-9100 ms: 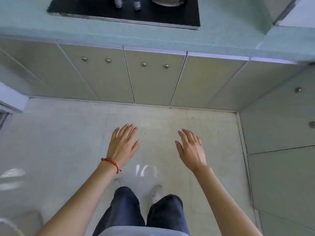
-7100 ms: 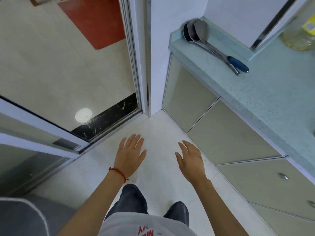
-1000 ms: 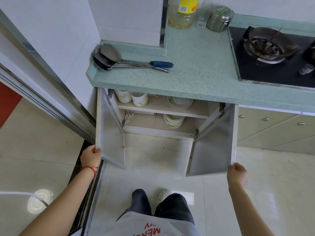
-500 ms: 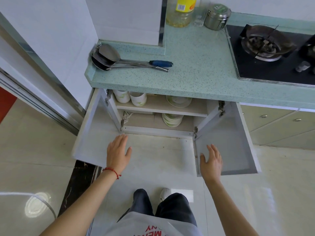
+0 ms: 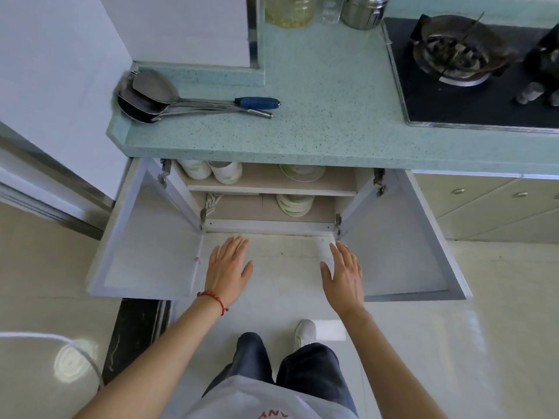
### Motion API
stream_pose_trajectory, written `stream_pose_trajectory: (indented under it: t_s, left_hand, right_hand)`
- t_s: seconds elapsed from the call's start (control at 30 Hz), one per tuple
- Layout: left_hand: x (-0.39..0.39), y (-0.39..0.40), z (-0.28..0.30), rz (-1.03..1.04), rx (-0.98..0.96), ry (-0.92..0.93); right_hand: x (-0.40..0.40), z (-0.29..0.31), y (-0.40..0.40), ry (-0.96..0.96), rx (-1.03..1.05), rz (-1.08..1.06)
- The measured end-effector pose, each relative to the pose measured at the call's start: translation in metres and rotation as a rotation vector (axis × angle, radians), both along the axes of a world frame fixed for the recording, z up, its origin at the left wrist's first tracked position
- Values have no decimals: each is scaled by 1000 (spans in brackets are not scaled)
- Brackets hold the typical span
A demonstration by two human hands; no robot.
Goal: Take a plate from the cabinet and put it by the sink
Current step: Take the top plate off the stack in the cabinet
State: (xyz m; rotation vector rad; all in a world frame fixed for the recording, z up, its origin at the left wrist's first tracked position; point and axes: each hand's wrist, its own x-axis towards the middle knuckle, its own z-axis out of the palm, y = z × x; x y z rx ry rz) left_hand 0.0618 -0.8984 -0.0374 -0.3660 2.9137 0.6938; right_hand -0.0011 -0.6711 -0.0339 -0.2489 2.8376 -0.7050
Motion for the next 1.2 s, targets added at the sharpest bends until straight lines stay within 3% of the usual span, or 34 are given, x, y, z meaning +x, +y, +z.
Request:
stream_pose_trajectory:
  t_s: [0.53, 0.87, 1.2]
  left_hand:
    - [-94, 77, -52, 40, -1, -95]
    - [-154, 71, -123, -2, -4, -110]
    - [-202, 58, -231, -41, -13, -71]
  right_hand:
    - [-102, -51, 47, -116, 26, 111]
    - [-144, -132, 30, -105, -40, 44]
    - [-187, -244, 12, -72, -63, 40]
